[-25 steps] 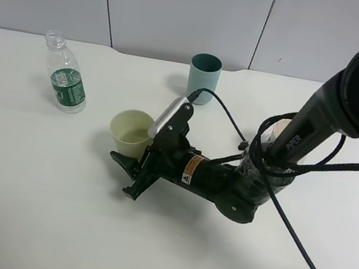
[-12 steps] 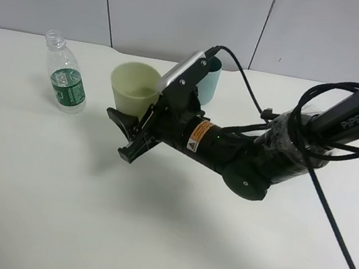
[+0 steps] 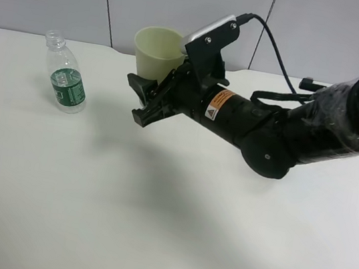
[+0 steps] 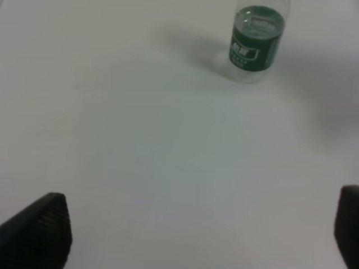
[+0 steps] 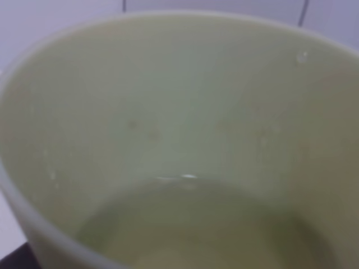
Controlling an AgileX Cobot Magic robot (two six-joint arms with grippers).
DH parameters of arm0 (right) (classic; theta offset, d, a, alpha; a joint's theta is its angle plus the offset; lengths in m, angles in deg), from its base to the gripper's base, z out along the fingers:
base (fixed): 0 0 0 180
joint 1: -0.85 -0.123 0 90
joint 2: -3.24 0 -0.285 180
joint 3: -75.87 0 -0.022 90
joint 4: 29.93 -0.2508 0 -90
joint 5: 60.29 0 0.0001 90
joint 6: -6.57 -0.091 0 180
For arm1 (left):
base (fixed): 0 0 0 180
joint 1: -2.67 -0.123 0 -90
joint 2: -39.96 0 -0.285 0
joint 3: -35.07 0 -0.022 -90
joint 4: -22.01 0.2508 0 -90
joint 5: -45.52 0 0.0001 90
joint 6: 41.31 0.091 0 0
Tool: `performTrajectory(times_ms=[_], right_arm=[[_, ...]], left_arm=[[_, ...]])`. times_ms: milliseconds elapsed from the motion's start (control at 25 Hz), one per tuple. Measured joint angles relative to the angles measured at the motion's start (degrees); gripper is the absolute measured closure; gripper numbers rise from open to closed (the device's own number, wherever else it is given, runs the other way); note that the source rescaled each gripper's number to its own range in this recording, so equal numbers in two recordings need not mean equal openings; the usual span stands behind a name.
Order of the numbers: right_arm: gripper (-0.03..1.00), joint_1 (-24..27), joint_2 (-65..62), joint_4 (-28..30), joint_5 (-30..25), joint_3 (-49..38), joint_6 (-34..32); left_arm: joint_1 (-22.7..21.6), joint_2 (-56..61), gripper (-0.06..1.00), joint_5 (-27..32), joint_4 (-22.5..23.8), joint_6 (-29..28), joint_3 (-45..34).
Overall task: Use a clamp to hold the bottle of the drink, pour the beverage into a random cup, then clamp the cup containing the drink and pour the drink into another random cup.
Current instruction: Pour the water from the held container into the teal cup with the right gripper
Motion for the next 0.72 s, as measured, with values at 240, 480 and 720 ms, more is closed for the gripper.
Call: performTrajectory(times_ms=[240,480,720], right_arm=[[0.96,4.0,-4.7,-0.4,-3.7,0.0,0.1],[0.96,10.4,-8.8,-0.1,-7.0,0.0,-0.2],[0.96,16.2,-12.7,2.0,-10.6,0.0,-0.3]], left_arm=[[0.0,0.0,0.07,0.0,0.0,0.0,0.0],[0.0,0.0,0.07,0.0,0.0,0.0,0.0],[0.0,0.0,0.07,0.0,0.0,0.0,0.0]])
